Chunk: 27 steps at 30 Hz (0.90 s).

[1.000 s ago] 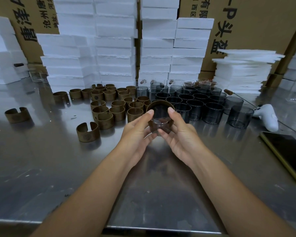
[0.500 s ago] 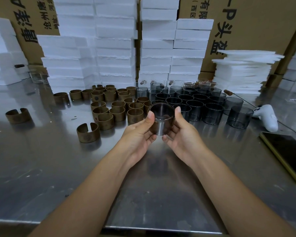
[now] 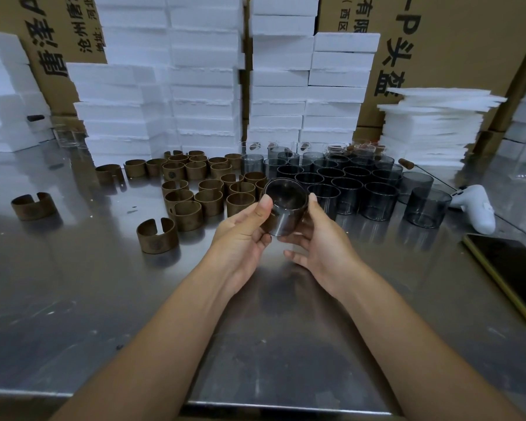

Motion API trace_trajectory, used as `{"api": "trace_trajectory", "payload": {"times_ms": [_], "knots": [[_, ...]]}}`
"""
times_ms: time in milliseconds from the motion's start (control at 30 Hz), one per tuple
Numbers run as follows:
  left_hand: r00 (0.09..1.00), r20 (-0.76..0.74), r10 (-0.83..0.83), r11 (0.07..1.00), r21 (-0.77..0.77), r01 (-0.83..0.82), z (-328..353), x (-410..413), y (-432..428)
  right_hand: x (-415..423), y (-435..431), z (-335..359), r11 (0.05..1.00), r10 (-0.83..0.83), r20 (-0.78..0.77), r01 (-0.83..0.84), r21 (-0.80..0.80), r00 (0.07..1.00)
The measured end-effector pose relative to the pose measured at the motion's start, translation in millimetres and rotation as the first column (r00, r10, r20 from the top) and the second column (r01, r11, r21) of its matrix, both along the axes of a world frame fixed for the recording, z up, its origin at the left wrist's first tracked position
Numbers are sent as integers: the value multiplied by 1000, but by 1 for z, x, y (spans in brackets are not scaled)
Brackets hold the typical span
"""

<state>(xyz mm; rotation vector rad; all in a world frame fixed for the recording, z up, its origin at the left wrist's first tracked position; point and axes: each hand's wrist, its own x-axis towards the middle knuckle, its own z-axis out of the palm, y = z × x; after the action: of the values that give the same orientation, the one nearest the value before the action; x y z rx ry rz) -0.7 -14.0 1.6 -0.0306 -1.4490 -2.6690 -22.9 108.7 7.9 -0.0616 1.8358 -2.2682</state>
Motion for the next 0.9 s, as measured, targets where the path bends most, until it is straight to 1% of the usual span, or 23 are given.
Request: {"api": "trace_trajectory", "payload": {"times_ms": [33,100,167,200,267,333,400,467,533,600,667,800,900], "knots": [[1000,-27,15,1000,-16,-15,0,0,0,0,0,0,1000,17,20,-17,18,1000],[996,-68,50,993,-106,-57,0,1,1,0,1,2,998,68,67,-66,-22,995],[993,-98,69,959,-267,-93,-1,2,3,0,4,4,993,93,59,-89,-72,994],[993,-103,63,936,-339,-95,-3,2,4,0,5,4,993,80,35,-77,-90,996],[996,-57,70,905,-416,-88,-4,4,5,0,6,5,992,22,-28,-25,-120,999],[995,0,95,893,-442,-85,-4,4,5,2,5,7,988,-43,-79,31,-149,996],[999,14,39,904,-426,-29,-2,4,4,4,3,8,985,-61,-150,34,-172,987],[999,36,-24,937,-347,34,0,4,6,6,2,7,990,-51,-246,16,-140,968],[998,51,-31,964,-261,43,1,2,6,8,1,4,999,-6,-345,-9,-44,939],[999,38,-5,979,-203,13,0,1,5,8,1,1,996,75,-404,-52,66,912],[1000,11,20,981,-194,-18,0,1,5,7,2,0,992,111,-394,-82,91,912],[999,-33,41,978,-204,-47,-1,2,5,4,4,1,993,116,-350,-106,46,930],[999,-41,35,978,-206,-43,-1,2,4,3,4,2,996,93,-327,-92,18,941]]}}
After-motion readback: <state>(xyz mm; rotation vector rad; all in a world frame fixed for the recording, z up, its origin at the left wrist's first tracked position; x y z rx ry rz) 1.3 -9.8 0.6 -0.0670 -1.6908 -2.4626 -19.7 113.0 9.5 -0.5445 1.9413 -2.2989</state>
